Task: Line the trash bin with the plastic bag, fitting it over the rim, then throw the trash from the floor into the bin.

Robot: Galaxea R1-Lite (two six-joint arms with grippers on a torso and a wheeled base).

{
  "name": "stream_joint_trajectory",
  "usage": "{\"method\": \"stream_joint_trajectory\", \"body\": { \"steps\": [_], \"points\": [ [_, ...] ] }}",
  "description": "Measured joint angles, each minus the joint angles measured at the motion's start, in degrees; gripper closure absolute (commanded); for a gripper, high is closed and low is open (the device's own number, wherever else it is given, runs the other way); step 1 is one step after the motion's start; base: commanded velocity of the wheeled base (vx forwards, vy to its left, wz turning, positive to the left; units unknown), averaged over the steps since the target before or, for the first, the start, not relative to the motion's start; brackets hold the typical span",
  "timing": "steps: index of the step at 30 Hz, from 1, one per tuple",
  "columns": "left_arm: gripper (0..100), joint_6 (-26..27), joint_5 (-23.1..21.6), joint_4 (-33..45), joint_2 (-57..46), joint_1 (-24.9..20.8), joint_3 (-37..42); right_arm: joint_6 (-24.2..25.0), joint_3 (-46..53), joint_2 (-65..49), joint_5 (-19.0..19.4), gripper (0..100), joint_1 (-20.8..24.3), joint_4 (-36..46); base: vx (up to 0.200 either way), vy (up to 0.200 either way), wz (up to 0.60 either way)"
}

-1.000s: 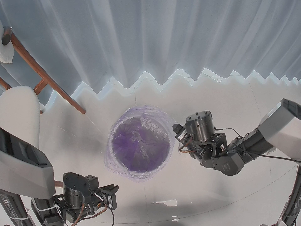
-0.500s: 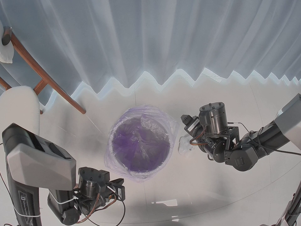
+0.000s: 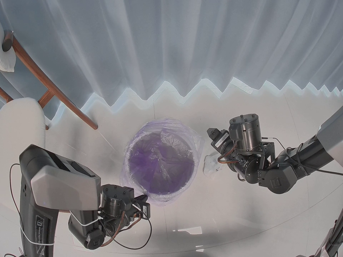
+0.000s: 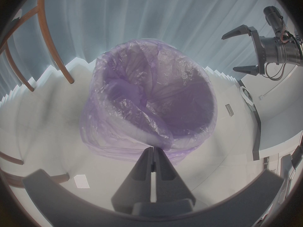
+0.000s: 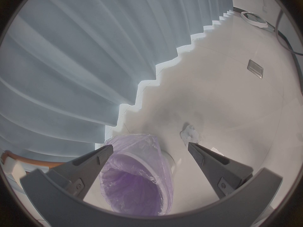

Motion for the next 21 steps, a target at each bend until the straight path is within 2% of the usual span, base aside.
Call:
{"method": "stream_joint_trajectory", "body": {
  "steps": [7, 15, 21],
  "points": [
    [100, 0.24, -0.02, 0.02, 2.34, -0.22, -1.66, 0.02, 0.1, -0.37, 0.02, 0, 0.05, 0.09, 0.0, 0.0, 0.0],
    [100, 3.57, -0.17, 0.2, 5.79, 0.48, -6.29, 0.16, 0.29, -0.56, 0.05, 0, 0.02, 0.28, 0.0, 0.0, 0.0],
    [100, 3.91, -0.26, 7.12, 7.02, 0.61, -9.07, 0.13, 1.49, -0.83, 0.05, 0, 0.07, 0.02, 0.0, 0.0, 0.0]
  ]
}}
